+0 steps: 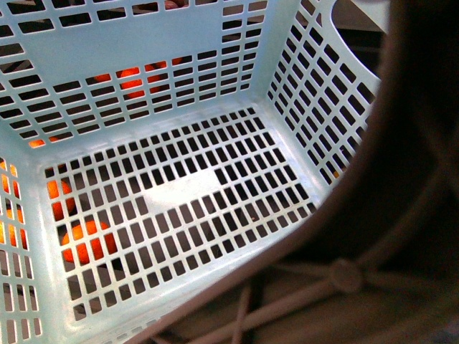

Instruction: Pick mango and avocado into basket

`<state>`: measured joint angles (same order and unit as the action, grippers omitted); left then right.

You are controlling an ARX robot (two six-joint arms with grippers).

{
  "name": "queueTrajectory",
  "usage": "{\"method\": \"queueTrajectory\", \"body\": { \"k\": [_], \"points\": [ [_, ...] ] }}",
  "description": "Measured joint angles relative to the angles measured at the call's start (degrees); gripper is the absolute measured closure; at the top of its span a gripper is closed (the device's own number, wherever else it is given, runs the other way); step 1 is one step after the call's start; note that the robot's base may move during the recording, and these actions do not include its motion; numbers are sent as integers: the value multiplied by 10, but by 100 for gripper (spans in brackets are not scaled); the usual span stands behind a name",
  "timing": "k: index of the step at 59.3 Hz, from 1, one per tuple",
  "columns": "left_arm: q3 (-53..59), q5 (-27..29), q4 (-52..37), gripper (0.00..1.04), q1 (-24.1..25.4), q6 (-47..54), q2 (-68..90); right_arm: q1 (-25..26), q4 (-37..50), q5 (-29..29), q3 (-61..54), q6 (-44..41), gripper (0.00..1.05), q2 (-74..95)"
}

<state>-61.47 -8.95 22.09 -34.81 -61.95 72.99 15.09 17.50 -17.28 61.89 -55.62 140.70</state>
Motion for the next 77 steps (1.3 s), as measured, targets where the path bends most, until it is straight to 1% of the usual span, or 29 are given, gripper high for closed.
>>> {"method": "queueTrajectory", "body": {
  "k": [12, 21, 32, 66, 67, 71, 74, 77],
  "points": [
    [0, 0, 0, 98, 0, 0, 0, -10, 21, 3, 15, 28, 9, 13],
    [0, 0, 0, 98, 0, 0, 0, -17, 35, 30, 22, 50, 9, 30],
    [0, 0, 0, 98, 0, 0, 0, -21, 51, 46, 24, 66, 9, 52],
    [0, 0, 0, 98, 0, 0, 0, -50, 85, 53, 17, 119, 9, 64],
    [0, 0, 0, 98, 0, 0, 0, -50, 86, 53, 16, 120, 9, 65],
    [0, 0, 0, 98, 0, 0, 0, -52, 88, 54, 14, 122, 19, 66],
    [0, 0, 0, 98, 0, 0, 0, -52, 90, 56, 11, 122, 29, 66],
    [0, 0, 0, 98, 0, 0, 0, -52, 90, 57, 10, 123, 34, 66]
  ]
}}
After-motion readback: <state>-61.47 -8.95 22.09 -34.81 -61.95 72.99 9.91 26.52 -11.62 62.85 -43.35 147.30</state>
